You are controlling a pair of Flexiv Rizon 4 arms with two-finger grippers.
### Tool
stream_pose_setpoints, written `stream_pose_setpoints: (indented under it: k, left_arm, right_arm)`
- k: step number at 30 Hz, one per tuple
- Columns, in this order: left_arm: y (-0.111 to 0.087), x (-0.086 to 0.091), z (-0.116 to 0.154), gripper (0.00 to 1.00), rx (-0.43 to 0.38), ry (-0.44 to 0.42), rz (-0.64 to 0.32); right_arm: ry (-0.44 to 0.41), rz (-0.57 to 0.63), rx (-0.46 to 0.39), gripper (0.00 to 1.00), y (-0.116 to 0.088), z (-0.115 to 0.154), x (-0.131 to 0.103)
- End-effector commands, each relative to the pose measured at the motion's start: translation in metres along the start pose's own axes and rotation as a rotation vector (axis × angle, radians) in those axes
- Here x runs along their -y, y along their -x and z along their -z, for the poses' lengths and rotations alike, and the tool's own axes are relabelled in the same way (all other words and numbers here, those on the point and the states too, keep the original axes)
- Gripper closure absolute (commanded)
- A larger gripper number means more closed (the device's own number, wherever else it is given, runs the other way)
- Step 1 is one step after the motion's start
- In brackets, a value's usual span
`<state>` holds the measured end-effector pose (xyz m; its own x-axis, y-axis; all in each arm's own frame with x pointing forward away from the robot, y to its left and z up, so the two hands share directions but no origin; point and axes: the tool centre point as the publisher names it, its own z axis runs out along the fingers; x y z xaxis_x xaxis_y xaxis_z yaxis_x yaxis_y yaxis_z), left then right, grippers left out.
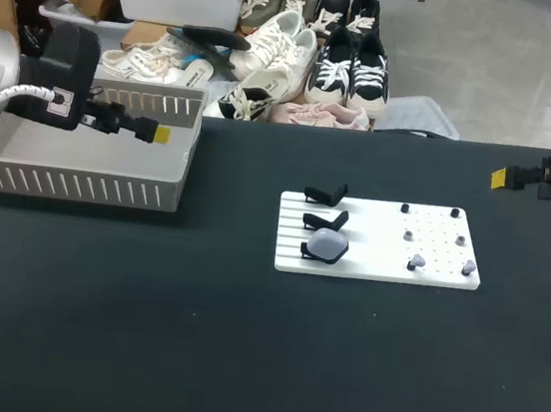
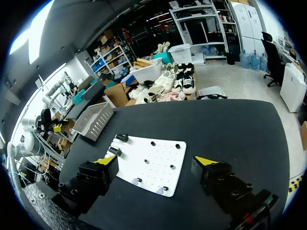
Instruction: Pick up each earbud case from the left stands, insert the matching earbuds, close the lid, and place the case in the box.
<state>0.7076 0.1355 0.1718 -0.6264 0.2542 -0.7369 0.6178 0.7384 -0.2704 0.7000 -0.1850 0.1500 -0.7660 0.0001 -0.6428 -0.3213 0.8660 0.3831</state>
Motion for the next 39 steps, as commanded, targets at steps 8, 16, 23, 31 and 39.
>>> stream_pose_setpoints:
  k: [8,16,23,31,39]
  left_arm:
    - [0.012,0.031,-0.030,0.00,-0.013,-0.346,-0.435]
    - [0.002,0.058,-0.058,0.00,-0.030,-0.426,-0.653]
    - [-0.006,0.077,-0.086,0.00,-0.005,-0.498,-0.778]
    - [-0.012,0.094,-0.124,0.00,-0.003,-0.567,-0.779]
    - [-0.027,0.107,-0.148,0.00,-0.012,-0.606,-0.725]
  right_arm:
    - [0.000,0.000,0.000,0.00,0.000,0.000,0.000]
    - [0.000,0.000,0.000,0.00,0.000,0.000,0.000]
    - [0.000,0.000,0.000,0.00,0.000,0.000,0.000]
    - [0.000,0.000,0.000,0.00,0.000,0.000,0.000]
    - [0.000,0.000,0.000,0.00,0.000,0.000,0.000]
